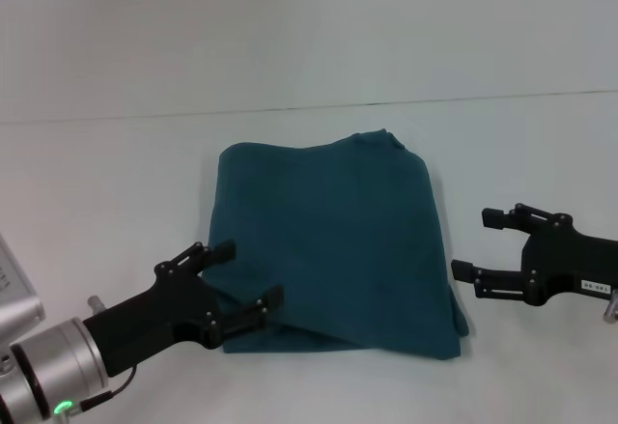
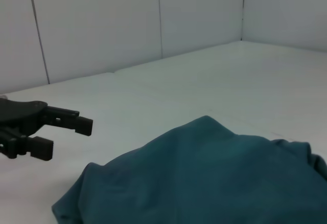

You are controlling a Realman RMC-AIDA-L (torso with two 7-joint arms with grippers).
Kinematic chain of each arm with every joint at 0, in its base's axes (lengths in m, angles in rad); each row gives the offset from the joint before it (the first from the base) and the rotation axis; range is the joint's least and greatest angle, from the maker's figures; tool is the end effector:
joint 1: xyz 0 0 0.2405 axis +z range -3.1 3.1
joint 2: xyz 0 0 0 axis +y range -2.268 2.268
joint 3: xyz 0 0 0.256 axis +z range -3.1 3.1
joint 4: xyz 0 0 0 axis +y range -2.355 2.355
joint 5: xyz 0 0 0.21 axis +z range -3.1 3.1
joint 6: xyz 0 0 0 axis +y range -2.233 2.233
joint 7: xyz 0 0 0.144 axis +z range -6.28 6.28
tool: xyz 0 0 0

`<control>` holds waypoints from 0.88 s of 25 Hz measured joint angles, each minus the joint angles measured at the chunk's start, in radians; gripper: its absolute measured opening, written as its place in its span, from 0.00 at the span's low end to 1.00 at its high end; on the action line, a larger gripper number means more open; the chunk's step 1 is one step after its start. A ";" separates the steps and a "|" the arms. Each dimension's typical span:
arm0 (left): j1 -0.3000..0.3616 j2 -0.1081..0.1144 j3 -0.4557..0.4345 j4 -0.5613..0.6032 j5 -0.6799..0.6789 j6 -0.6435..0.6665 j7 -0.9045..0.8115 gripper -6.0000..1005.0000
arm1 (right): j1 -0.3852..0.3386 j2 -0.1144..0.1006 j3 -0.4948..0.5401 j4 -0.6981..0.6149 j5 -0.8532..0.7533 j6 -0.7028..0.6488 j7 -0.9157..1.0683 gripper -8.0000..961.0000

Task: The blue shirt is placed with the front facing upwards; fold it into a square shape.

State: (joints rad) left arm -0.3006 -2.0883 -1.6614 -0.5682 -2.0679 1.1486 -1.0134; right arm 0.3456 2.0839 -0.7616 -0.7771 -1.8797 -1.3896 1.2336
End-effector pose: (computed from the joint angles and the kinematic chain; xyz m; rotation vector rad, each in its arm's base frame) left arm -0.2655 0.2992 -0.0660 -2.4689 -0.5707 -0.8423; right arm 0.3099 0.3142 0.0213 -2.4997 0.5184 0.5279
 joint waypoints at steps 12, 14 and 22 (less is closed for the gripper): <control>0.000 -0.010 0.001 -0.002 0.000 0.003 0.006 0.93 | 0.019 0.001 -0.020 0.036 -0.001 0.024 -0.029 0.98; -0.001 -0.012 0.002 -0.002 0.000 0.003 0.006 0.93 | 0.020 0.001 -0.022 0.036 -0.001 0.025 -0.029 0.98; -0.001 -0.015 0.007 -0.003 0.000 0.003 -0.001 0.93 | 0.042 0.002 -0.025 0.039 -0.055 0.043 -0.021 0.98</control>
State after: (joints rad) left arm -0.3019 -2.1032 -1.6549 -0.5707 -2.0677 1.1520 -1.0144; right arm 0.3877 2.0854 -0.7871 -0.7386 -1.9342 -1.3461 1.2127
